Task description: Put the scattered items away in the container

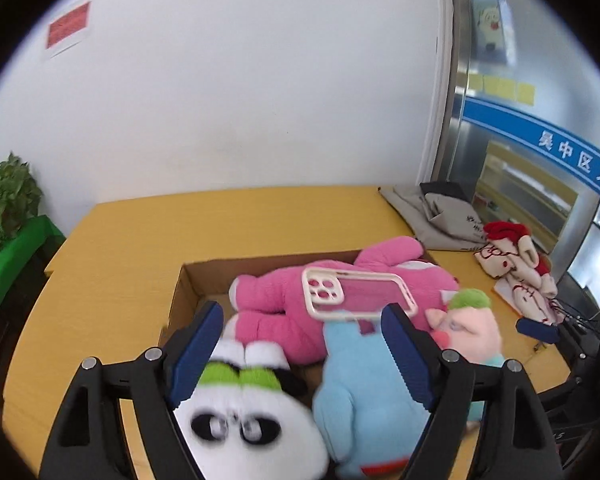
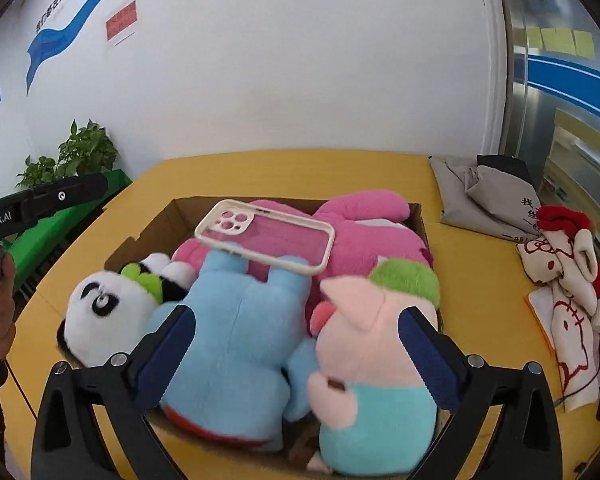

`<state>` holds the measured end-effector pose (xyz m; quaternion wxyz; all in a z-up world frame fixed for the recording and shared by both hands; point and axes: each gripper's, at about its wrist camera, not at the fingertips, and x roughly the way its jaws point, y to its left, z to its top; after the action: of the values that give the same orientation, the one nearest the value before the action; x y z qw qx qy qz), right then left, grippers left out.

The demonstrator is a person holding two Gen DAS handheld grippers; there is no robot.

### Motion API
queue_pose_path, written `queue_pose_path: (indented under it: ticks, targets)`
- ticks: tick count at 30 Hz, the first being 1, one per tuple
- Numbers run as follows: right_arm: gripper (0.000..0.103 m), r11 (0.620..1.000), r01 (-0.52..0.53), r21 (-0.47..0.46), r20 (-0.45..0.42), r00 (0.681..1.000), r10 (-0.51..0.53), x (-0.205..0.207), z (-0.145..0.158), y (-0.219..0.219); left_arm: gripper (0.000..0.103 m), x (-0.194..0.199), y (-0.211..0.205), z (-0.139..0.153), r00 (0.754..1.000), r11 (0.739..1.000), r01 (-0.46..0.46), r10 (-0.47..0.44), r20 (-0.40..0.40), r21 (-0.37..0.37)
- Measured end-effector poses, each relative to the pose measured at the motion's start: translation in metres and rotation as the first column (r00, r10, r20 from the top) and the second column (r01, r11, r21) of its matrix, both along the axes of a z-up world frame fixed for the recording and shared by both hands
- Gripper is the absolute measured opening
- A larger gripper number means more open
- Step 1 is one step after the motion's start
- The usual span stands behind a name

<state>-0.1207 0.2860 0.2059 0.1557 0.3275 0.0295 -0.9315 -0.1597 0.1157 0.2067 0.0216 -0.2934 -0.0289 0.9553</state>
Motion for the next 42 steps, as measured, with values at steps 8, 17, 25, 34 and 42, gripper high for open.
queue_pose_path:
  ticks: [8, 17, 25, 34, 42]
  targets:
    - [0.103, 0.998, 0.058, 0.039, -0.021, 0.998, -0.057, 0.08, -0.014, 0.002, 0.082, 0.096, 0.018, -0.029, 0.997, 0.997, -0.075, 0.075, -0.008, 0.033]
    - [0.103, 0.996, 0.092, 0.01, -0.03, 0.995, -0.091, 0.119, -0.004, 0.006, 0.082, 0.151, 0.03, -0.026, 0.994, 0.996, -0.093, 0.093, -0.061, 0.0]
    - [0.103, 0.994, 0.103, 0.042, -0.049, 0.994, -0.101, 0.14, -0.001, 0.013, 0.082, 0.167, 0.047, -0.02, 0.99, 0.995, -0.098, 0.096, -0.099, -0.018]
    - [0.103, 0.992, 0.12, 0.027, -0.047, 0.992, -0.119, 0.14, -0.006, 0.02, 0.082, 0.162, 0.06, -0.026, 0.995, 0.997, -0.065, 0.062, -0.08, -0.037]
    - [0.103, 0.991, 0.135, 0.026, -0.026, 0.991, -0.134, 0.13, -0.015, 0.025, 0.082, 0.152, 0.059, -0.04, 0.997, 0.998, -0.064, 0.062, -0.045, -0.029]
